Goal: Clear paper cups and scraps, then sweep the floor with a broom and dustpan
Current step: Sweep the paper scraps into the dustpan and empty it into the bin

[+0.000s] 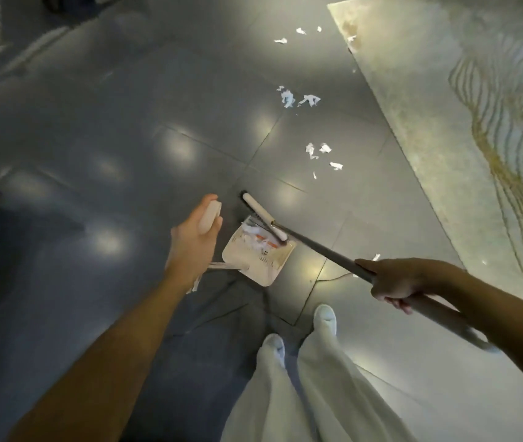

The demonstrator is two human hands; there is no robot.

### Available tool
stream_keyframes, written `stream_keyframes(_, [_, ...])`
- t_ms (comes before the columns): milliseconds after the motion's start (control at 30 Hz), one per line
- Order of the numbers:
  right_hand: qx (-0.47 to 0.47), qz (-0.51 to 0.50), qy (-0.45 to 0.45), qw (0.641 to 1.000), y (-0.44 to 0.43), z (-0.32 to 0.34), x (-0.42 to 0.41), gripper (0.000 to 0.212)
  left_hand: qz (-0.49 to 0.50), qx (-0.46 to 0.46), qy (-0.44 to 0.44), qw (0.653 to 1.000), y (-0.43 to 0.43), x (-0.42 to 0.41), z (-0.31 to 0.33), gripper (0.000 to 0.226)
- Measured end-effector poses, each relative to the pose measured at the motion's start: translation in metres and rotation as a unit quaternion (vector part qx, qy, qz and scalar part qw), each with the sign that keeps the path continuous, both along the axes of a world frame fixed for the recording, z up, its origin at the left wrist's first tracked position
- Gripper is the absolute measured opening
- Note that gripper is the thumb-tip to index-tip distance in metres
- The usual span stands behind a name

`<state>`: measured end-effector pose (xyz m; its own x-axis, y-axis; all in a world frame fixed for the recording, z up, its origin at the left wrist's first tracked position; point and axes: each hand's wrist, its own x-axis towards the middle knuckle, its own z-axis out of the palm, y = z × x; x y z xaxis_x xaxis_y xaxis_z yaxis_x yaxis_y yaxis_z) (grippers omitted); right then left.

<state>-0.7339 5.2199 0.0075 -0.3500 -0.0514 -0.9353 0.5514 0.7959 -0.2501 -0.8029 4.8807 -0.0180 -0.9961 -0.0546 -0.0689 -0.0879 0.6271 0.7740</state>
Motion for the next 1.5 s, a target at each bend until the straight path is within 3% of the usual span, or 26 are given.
stream_keyframes(133, [0.056,-0.052,0.033,0.997,0.025,-0.001,0.042,0.084,-0.068,-0.018,0.036,0.997,0.020,-0.006,0.001,0.028])
stream_keyframes(333, [0.085,-0.160,0.053,0.982,0.066,0.009,0.099,0.080,-0.135,-0.002,0.009,0.991,0.070,-0.001,-0.005,0.028])
stream_keyframes(567, [0.111,-0.243,0.050,0.962,0.110,0.003,0.152,0.064,-0.269,-0.051,0.031,0.961,0.152,0.013,-0.010,0.018])
stream_keyframes(767, [0.068,-0.321,0.011,0.945,0.130,-0.042,0.177,0.052,-0.318,-0.028,0.004,0.948,0.223,0.023,-0.023,0.027])
stream_keyframes(1067, [-0.071,-0.392,-0.072,0.914,0.126,-0.048,0.187,0.056,-0.311,-0.046,-0.002,0.949,0.266,0.018,-0.018,0.030])
stream_keyframes(1233, [-0.072,-0.318,-0.077,0.942,0.155,-0.013,0.173,0.077,-0.293,-0.055,0.012,0.954,0.266,0.010,-0.004,0.023])
stream_keyframes(1500, [-0.055,-0.276,0.011,0.960,0.193,0.018,0.072,0.070,-0.105,0.012,0.009,0.994,0.262,-0.036,0.003,0.030])
